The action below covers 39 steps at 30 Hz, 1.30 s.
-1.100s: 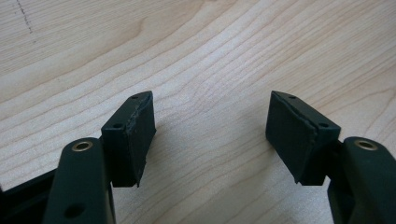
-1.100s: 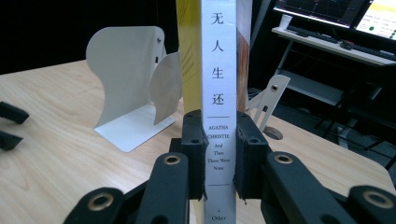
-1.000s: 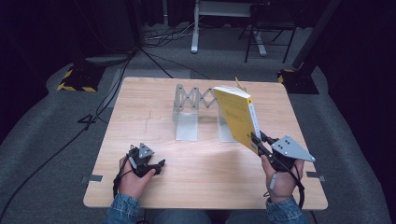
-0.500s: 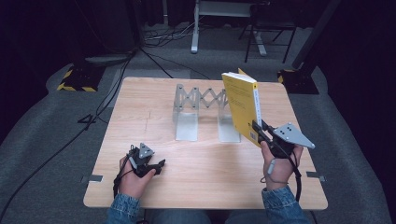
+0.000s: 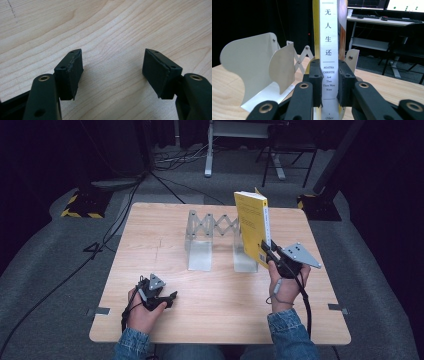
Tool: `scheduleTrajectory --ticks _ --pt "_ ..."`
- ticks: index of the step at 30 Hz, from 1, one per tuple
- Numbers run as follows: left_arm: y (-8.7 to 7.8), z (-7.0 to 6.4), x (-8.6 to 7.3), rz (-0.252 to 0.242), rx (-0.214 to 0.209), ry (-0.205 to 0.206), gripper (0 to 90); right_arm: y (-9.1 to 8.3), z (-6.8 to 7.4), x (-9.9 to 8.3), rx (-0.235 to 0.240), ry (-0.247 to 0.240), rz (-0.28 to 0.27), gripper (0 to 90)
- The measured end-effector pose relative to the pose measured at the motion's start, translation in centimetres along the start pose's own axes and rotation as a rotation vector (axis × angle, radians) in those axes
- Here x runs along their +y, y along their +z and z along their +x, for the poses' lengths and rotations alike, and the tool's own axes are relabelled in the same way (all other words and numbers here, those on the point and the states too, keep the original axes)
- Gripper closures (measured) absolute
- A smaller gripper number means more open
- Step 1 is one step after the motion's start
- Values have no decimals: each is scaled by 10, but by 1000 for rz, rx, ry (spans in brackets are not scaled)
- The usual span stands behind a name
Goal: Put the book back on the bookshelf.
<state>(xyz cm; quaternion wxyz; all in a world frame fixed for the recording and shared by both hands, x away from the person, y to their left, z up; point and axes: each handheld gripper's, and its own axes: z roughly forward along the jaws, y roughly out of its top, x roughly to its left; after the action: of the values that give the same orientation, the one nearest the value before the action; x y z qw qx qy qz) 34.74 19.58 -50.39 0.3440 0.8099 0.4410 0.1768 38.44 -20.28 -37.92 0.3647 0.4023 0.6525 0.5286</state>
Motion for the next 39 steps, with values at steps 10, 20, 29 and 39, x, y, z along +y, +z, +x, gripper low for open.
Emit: scheduleTrajectory --ticks 10,20,29,39 --pt "-1 -1 -1 0 6 3 333 19 4 -8 -19 24 -9 770" --pt "-1 -1 -1 0 5 3 334 29 3 -19 -39 54 -15 769" --pt "-1 -1 -1 1 2 1 333 33 6 -30 -19 61 7 766" --pt "0 -1 -1 -1 -1 -2 333 43 16 -47 26 49 94 755"
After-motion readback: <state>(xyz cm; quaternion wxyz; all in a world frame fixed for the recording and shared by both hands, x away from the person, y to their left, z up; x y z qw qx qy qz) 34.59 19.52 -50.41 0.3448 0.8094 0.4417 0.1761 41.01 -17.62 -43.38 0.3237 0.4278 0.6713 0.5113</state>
